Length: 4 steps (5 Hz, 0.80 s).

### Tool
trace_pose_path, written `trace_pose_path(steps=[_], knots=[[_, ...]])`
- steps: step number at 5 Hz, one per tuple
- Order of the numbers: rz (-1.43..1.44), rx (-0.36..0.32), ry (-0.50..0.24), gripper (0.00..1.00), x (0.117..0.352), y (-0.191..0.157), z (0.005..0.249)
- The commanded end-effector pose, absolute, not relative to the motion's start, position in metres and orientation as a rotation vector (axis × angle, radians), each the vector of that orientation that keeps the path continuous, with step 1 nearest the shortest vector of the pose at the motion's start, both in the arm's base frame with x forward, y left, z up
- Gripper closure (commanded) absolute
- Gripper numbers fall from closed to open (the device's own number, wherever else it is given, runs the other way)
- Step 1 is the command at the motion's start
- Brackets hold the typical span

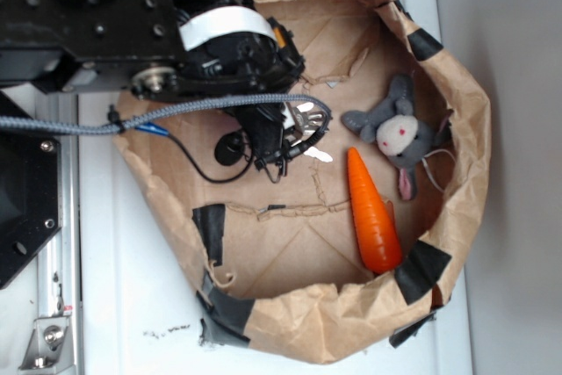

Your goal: Grab the silver keys.

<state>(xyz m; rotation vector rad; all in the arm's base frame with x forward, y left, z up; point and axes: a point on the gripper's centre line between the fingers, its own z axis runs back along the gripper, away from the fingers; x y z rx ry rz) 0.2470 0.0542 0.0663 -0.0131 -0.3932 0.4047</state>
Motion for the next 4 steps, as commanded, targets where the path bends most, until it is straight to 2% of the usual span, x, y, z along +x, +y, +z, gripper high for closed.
trace_pose_path(steps=[1, 2, 4], knots=[[0.34, 0.092, -0.29, 0.0, 0.258, 0.075, 0.064], [0.279, 0.098, -0.24, 0.0, 0.256, 0.084, 0.054], [0.237, 0.061, -0.193, 0.0, 0.252, 0.084, 0.05]])
